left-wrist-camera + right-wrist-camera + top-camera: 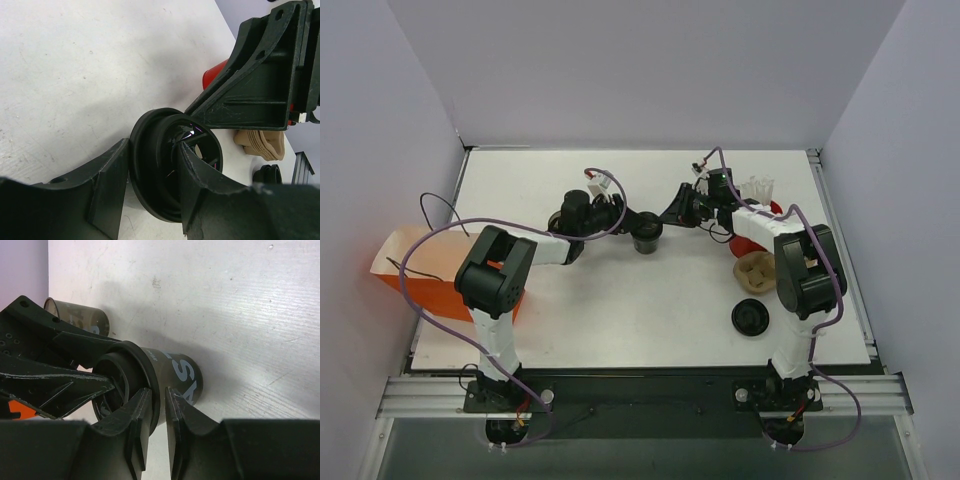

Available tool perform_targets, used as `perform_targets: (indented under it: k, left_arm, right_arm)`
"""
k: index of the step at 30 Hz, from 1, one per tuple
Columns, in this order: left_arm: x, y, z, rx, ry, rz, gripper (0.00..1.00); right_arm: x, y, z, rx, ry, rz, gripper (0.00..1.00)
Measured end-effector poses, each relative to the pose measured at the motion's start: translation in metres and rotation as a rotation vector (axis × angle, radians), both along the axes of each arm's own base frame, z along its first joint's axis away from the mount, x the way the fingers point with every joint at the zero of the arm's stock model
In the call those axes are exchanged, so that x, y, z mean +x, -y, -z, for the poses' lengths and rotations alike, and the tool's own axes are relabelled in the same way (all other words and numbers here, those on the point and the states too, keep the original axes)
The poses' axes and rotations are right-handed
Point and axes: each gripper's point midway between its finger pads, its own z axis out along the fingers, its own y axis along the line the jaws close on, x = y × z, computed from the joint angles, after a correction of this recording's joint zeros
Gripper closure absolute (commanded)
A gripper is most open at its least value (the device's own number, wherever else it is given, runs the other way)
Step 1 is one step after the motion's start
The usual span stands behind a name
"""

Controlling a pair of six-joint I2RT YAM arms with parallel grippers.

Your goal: Pack the takeout coffee

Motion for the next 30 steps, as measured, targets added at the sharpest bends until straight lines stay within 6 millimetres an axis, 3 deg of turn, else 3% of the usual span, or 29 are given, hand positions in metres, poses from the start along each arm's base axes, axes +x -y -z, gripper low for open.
perform_targets:
  k: [4,13,22,30]
  left_arm:
    - [-0.001,0.0,-0.001,-0.002,0.002,0.001,0.51]
    - [-0.007,0.0,-0.001,-0.006,-0.005,-0.001,0.51]
    - [-0.006,-0.001,-0.012,-0.009,-0.011,-0.022,0.46]
    - [-0.011,-0.001,-0.014,0.03,-0.09,-0.019,0.4]
  right_arm:
    - [-0.001,0.002,0.0,-0.025,-0.013,-0.001,0.73]
    - [-0.009,0.006,-0.003,-0.063,-0.019,0.011,0.75]
    - [-0.041,0.003,-0.011,-0.078,-0.079,-0.024,0.73]
    - [-0.058,-0.002,-0.019,-0.082,-0.098,-0.062,0.73]
